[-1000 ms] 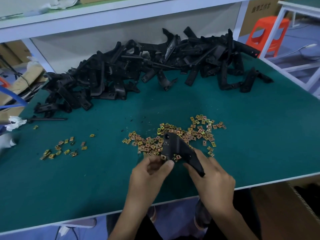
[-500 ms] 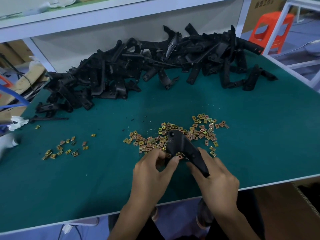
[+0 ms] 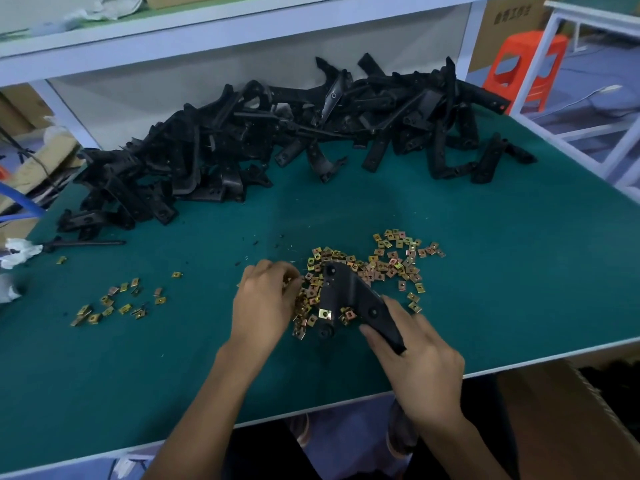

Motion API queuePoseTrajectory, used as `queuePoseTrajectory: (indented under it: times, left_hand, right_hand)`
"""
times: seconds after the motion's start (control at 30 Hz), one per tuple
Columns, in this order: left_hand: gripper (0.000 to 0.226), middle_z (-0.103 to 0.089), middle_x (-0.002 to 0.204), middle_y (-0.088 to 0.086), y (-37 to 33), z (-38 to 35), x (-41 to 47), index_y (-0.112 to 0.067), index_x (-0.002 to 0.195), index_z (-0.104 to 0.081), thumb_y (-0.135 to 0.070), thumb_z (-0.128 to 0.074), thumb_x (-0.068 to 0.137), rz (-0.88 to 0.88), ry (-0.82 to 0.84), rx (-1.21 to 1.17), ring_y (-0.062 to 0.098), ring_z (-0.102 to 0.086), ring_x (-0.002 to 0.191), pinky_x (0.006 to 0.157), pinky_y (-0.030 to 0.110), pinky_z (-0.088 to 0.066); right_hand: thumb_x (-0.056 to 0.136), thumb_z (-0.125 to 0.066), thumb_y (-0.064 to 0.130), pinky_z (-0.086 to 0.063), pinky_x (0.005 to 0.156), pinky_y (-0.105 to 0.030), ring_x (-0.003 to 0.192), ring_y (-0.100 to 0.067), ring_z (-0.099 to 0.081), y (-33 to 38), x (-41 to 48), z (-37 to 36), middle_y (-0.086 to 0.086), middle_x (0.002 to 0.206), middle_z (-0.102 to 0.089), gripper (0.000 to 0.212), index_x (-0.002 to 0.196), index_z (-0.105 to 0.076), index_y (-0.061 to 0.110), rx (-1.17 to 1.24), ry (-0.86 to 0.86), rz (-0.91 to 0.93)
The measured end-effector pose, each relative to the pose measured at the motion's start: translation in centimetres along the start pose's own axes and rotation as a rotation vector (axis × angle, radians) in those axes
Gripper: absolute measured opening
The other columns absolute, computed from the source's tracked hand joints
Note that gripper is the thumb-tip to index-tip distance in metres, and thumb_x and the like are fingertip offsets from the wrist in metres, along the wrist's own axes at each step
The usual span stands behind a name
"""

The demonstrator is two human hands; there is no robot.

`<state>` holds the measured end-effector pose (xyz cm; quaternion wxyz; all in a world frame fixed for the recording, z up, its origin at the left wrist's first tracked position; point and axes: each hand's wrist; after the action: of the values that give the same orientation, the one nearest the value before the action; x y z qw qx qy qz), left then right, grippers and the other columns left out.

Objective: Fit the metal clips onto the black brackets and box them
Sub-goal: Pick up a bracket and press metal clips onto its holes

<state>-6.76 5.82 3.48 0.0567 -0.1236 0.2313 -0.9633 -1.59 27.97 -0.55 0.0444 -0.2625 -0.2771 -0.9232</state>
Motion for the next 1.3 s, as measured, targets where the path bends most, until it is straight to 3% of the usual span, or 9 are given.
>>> queuePoseTrajectory:
  times: [0.13, 0.23, 0.33, 0.47, 0.6, 0.77, 0.93, 1.3]
  left_hand:
    - [0.006, -0.07, 0.091, -0.006, -0.2, 0.6, -0.5, -0.019, 0.103, -0.065, -0.022, -0.061, 0.1, 0.051, -0.039, -0.173, 0.016, -0.064, 0.085, 0.076, 0.035, -0.05]
    - [0.006, -0.069, 0.085, -0.018, -0.3, 1.2, -1.0, -0.028, 0.101, -0.066, -0.025, -0.062, 0.099, 0.082, -0.015, -0.304, -0.001, -0.064, 0.083, 0.071, 0.012, -0.047]
    - [0.015, -0.071, 0.093, -0.024, -0.7, 1.9, -1.7, -0.036, 0.105, -0.071, -0.026, -0.062, 0.099, 0.091, 0.047, -0.514, -0.004, -0.065, 0.091, 0.075, 0.008, -0.048]
    - [0.016, -0.076, 0.096, -0.011, -1.2, 2.3, -2.3, -0.035, 0.1, -0.076, -0.022, -0.071, 0.094, 0.173, 0.121, -0.78, 0.007, -0.071, 0.091, 0.08, 0.019, -0.056]
    - [0.019, -0.078, 0.094, 0.001, -1.6, 2.5, -2.7, -0.03, 0.097, -0.08, -0.012, -0.076, 0.089, 0.235, 0.2, -0.988, 0.011, -0.073, 0.085, 0.075, 0.016, -0.054]
    - [0.015, -0.077, 0.085, 0.003, -1.9, 2.4, -3.1, -0.023, 0.088, -0.08, -0.015, -0.069, 0.094, 0.253, 0.203, -1.022, 0.013, -0.07, 0.075, 0.072, 0.024, -0.059]
    - [0.013, -0.073, 0.08, 0.005, -2.1, 2.2, -3.6, -0.018, 0.091, -0.079, -0.01, -0.069, 0.094, 0.309, 0.231, -1.154, 0.014, -0.067, 0.071, 0.069, 0.022, -0.057]
    - [0.015, -0.074, 0.081, 0.005, -2.6, 1.7, -4.0, -0.019, 0.092, -0.08, -0.008, -0.07, 0.092, 0.383, 0.25, -1.191, 0.009, -0.065, 0.071, 0.068, 0.021, -0.056]
  right_hand:
    - [0.087, -0.056, 0.061, -0.05, 0.043, -0.033, 0.054, -0.025, -0.064, 0.1, 0.0, 0.1, 0.003, 0.073, -0.06, 0.05, 0.12, -0.074, 0.027, 0.005, 0.025, -0.005]
    - [0.088, -0.055, 0.06, -0.05, 0.044, -0.033, 0.055, -0.025, -0.065, 0.1, 0.0, 0.4, 0.003, 0.073, -0.061, 0.05, 0.12, -0.074, 0.027, 0.005, 0.037, -0.003]
    - [0.088, -0.054, 0.06, -0.051, 0.046, -0.034, 0.058, -0.025, -0.066, 0.4, 0.0, 0.7, 0.002, 0.075, -0.062, 0.051, 0.121, -0.074, 0.027, 0.026, 0.051, -0.019]
    - [0.085, -0.065, 0.055, -0.053, 0.047, -0.037, 0.06, -0.028, -0.067, 0.4, 0.1, 0.8, 0.0, 0.076, -0.063, 0.047, 0.121, -0.074, 0.027, 0.043, 0.073, -0.038]
    - [0.087, -0.059, 0.06, -0.052, 0.047, -0.035, 0.059, -0.027, -0.066, 0.5, 0.0, 0.8, 0.002, 0.075, -0.062, 0.05, 0.121, -0.074, 0.028, 0.041, 0.072, -0.032]
    - [0.087, -0.052, 0.062, -0.049, 0.045, -0.034, 0.055, -0.026, -0.064, 0.4, 0.0, 0.7, 0.002, 0.071, -0.059, 0.052, 0.12, -0.074, 0.028, 0.023, 0.057, -0.018]
    - [0.088, -0.052, 0.062, -0.05, 0.046, -0.031, 0.056, -0.025, -0.064, 0.4, 0.0, 0.7, 0.003, 0.073, -0.06, 0.052, 0.12, -0.074, 0.028, 0.019, 0.055, -0.018]
    - [0.088, -0.052, 0.063, -0.049, 0.046, -0.034, 0.059, -0.024, -0.065, 0.3, 0.0, 0.8, 0.004, 0.074, -0.059, 0.051, 0.122, -0.072, 0.03, 0.021, 0.073, -0.018]
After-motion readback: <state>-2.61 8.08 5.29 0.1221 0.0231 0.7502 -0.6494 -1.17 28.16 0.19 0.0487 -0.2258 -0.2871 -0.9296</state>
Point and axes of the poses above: each hand's wrist, its own x-axis towards the middle knuckle, its own z-axis out of the back of the hand, y = z × x
